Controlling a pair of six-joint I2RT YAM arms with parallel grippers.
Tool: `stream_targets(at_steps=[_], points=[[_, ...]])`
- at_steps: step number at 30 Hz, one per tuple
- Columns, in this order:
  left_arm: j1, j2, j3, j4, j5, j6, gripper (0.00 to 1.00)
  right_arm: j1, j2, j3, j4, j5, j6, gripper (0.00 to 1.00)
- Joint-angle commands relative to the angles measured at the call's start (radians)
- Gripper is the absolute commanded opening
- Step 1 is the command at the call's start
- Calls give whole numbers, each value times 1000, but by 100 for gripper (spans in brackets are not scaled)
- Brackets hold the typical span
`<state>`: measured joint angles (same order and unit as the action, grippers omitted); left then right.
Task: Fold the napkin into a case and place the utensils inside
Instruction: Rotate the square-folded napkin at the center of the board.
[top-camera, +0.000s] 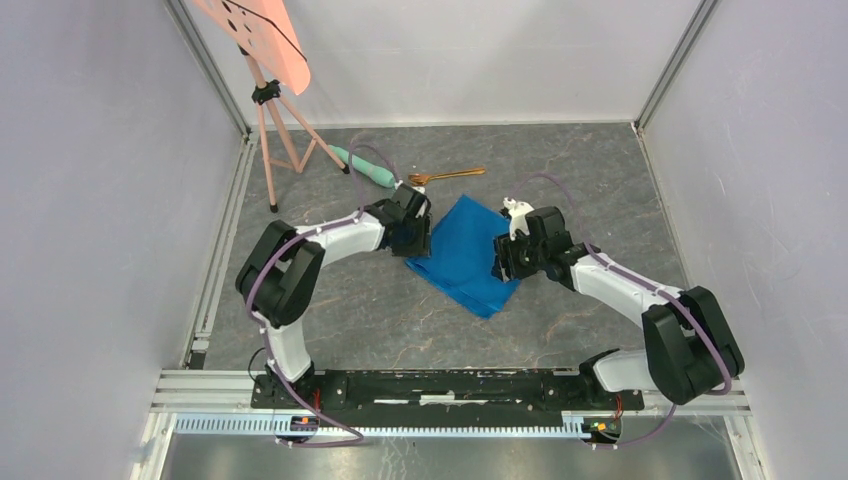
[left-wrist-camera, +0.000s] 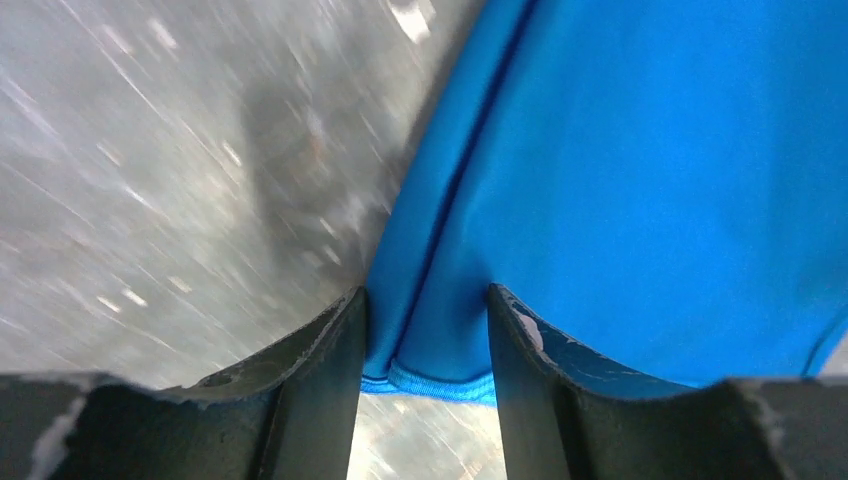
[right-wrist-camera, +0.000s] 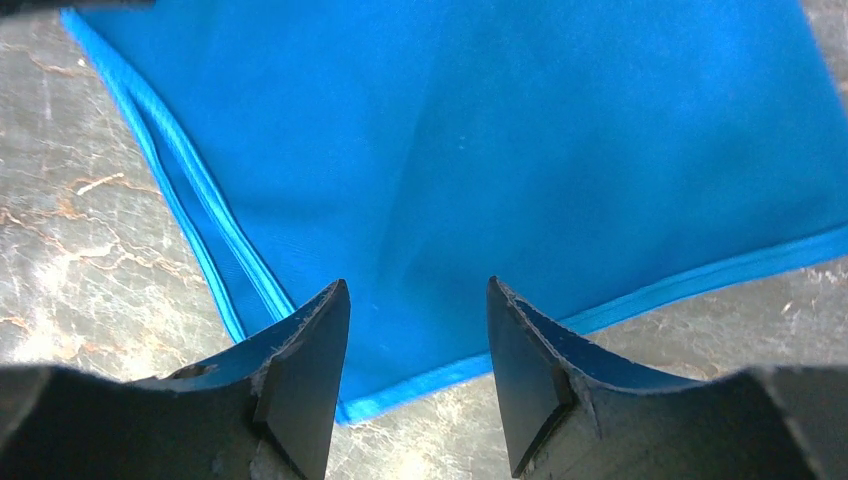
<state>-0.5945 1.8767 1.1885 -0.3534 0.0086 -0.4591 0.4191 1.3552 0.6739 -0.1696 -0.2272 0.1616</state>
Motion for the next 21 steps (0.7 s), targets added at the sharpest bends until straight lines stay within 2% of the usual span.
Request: stream_targets(at_steps=[1,4,6,10,15,21], points=[[-102,-96,-221,58,81,-276,55,-9,-49,-32,-5,39,10,59],[-140,-227,-369,158,103,-403,55,-15,-91,-48,-78,97,39,58],[-140,-310,-408,131,82,-421,64,-22,-141,-72,-120,129,57,59],[-150,-401,-422,84,99,-430,65,-37,-246,-119,-207,212,88,64],[-181,-381,-414,190,216,-478,55,-113,-308,-156,-285,186,141,65],[-184,-323,-363,196,194,-459,52,-153,-344,-203,-317,155,171,64]])
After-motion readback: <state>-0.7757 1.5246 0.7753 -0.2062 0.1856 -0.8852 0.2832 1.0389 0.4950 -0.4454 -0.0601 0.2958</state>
